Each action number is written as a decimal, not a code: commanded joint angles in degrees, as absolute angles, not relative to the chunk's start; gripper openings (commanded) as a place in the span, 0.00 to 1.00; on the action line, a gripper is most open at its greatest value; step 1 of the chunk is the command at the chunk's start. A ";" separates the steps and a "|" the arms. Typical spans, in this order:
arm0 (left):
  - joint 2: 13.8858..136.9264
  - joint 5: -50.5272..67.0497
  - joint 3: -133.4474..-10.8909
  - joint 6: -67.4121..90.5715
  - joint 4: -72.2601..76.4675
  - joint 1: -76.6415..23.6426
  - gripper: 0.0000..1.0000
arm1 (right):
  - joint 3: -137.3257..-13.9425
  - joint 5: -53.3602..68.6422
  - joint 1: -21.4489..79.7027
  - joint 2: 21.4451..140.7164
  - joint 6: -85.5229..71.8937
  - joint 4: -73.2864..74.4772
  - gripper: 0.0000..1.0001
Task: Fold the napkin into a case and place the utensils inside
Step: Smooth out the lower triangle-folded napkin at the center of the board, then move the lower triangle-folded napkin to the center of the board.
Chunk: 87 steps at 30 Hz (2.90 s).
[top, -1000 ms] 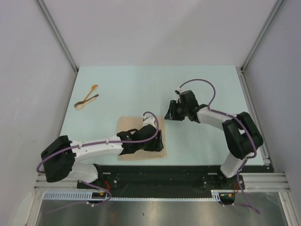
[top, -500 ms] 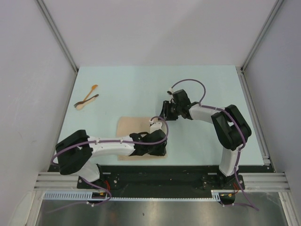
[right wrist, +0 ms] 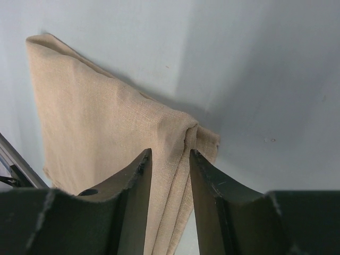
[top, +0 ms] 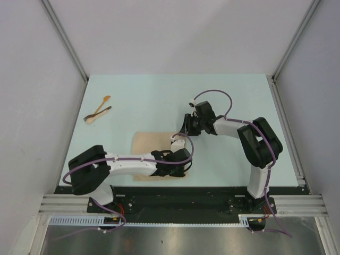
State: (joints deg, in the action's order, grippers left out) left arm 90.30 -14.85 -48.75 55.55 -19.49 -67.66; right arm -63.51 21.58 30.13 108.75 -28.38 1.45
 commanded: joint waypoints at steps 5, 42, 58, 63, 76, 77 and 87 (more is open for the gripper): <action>89.47 -15.56 -51.68 55.90 -18.63 -69.17 0.05 | -60.91 24.87 27.95 108.63 -30.50 -5.27 0.38; 91.58 -11.52 -51.24 57.13 -15.47 -69.87 0.00 | -64.69 21.27 28.57 106.61 -28.57 -0.18 0.00; 76.48 -8.35 -48.79 55.46 -15.73 -67.94 0.55 | -67.76 19.17 26.72 109.43 -21.90 7.72 0.33; 59.81 -8.17 -45.62 54.76 -18.80 -63.03 0.57 | -64.45 15.03 28.03 101.88 -19.86 15.72 0.55; 39.47 -0.45 -40.43 49.13 -23.65 -52.56 0.60 | -38.24 15.75 45.17 81.30 -34.89 5.71 0.67; 38.42 1.21 -40.26 48.52 -23.29 -52.47 0.60 | -37.80 15.38 45.52 81.04 -35.24 5.63 0.66; 35.15 5.54 -40.78 45.18 -26.44 -50.45 0.62 | -37.53 15.91 46.76 88.06 -37.35 0.62 0.36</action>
